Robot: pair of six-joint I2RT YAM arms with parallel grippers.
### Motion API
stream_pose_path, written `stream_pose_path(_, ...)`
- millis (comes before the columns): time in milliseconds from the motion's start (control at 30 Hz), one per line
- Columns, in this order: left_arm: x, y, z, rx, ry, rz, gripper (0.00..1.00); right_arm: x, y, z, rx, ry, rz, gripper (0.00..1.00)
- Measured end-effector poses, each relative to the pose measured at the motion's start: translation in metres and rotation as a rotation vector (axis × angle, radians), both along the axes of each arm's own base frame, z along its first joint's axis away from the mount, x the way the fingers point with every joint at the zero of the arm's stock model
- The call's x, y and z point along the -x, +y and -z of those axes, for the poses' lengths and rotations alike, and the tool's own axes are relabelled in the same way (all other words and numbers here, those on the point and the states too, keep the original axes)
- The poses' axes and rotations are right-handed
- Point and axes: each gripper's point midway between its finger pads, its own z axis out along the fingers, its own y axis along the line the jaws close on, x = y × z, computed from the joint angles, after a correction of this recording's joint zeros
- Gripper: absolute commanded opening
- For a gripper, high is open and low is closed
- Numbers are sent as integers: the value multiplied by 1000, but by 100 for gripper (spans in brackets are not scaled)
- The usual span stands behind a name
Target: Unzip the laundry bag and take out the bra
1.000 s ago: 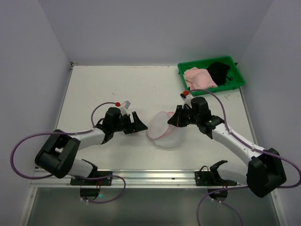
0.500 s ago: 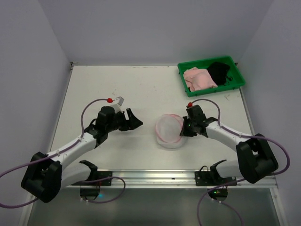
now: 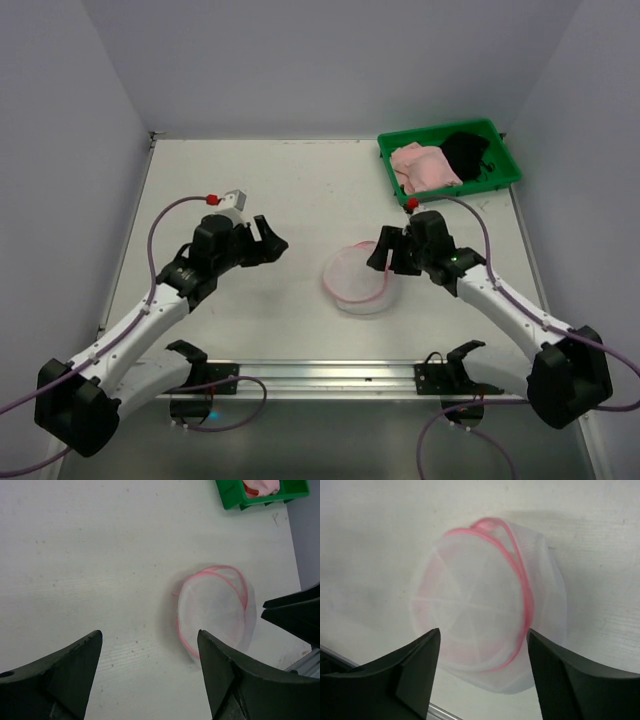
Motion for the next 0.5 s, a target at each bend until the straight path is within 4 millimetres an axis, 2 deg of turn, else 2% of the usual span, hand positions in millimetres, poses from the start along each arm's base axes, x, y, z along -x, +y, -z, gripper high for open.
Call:
stream_pose_path(167,-4,14,-23,-40,-37,-59,86,-8,0,-68,-58,-166,2,98)
stream_pose_path(233,-5,20,-32,-64,-48,-84,88,-8,-9,-95,-50,-239,32,99)
stream_pose_path(367,-8,35,-55,-119,-80,-136,94,-9,-43,-159,-10,-428,163,99)
stream_pose_path(500,-5,58,-94,-153,-162,-213,100,12,-92,-220,12,-641,330,99)
